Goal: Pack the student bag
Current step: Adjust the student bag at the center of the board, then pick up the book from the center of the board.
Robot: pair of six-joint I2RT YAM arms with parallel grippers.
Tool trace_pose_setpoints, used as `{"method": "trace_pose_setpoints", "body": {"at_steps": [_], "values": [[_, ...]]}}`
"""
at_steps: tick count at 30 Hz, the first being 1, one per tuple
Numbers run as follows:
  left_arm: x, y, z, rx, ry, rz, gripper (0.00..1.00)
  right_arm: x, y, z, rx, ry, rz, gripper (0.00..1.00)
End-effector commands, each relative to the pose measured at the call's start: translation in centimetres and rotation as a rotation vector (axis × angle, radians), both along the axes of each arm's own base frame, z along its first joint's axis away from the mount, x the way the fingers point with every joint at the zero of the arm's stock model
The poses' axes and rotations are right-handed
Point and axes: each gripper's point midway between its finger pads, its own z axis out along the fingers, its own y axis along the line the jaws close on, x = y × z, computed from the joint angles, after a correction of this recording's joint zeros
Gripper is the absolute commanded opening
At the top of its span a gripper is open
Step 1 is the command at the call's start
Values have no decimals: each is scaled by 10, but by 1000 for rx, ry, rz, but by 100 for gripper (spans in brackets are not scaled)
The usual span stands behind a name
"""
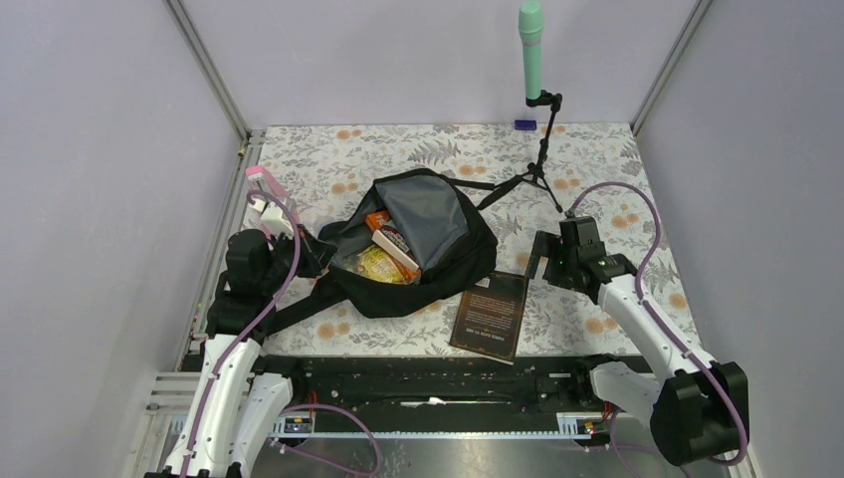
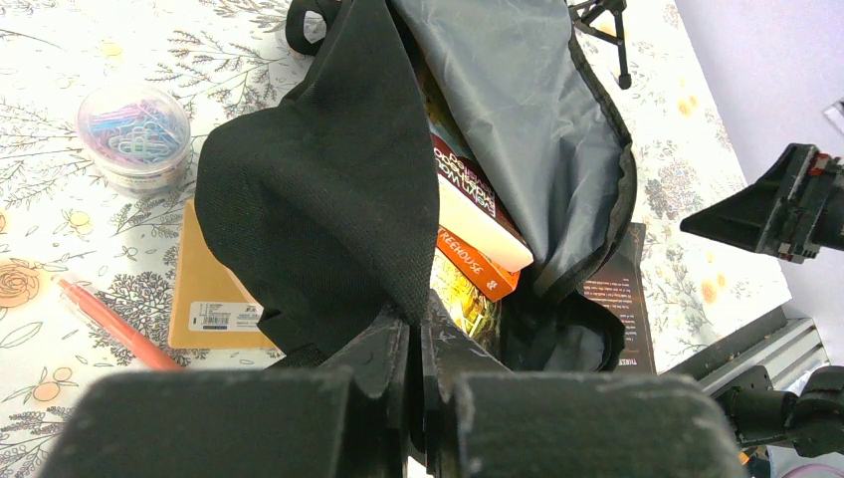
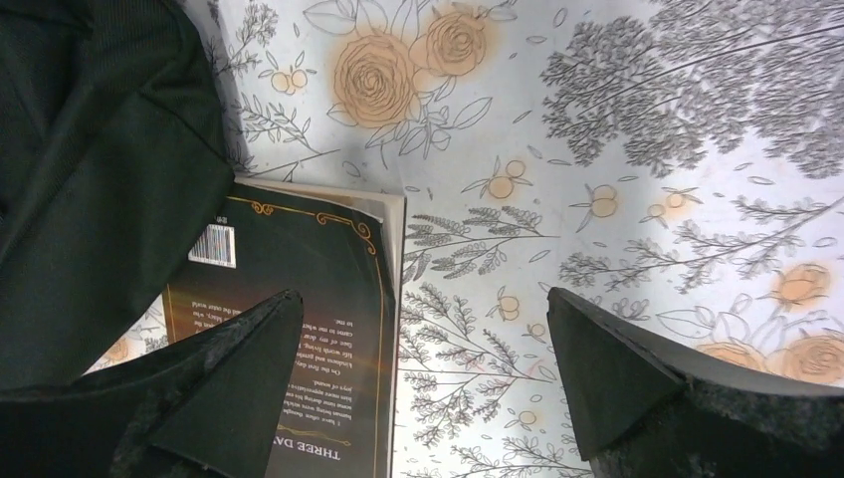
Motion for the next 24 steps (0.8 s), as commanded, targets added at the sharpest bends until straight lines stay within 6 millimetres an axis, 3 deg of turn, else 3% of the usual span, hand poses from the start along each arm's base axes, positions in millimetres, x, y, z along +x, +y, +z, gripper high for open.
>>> {"method": "trace_pose_setpoints", "body": {"at_steps": [1, 7, 16, 24], "values": [[10, -3, 55, -22, -216, -17, 0, 9, 17, -7, 110, 11, 42, 97], [10, -2, 55, -18, -215, -12, 0, 25, 39, -24, 186, 76, 103, 83], [11, -3, 54, -18, -211, -16, 0, 36, 54, -29, 238, 62, 168, 63], [11, -4, 53, -20, -207, -19, 0, 35, 53, -41, 225, 99, 187, 58]]}}
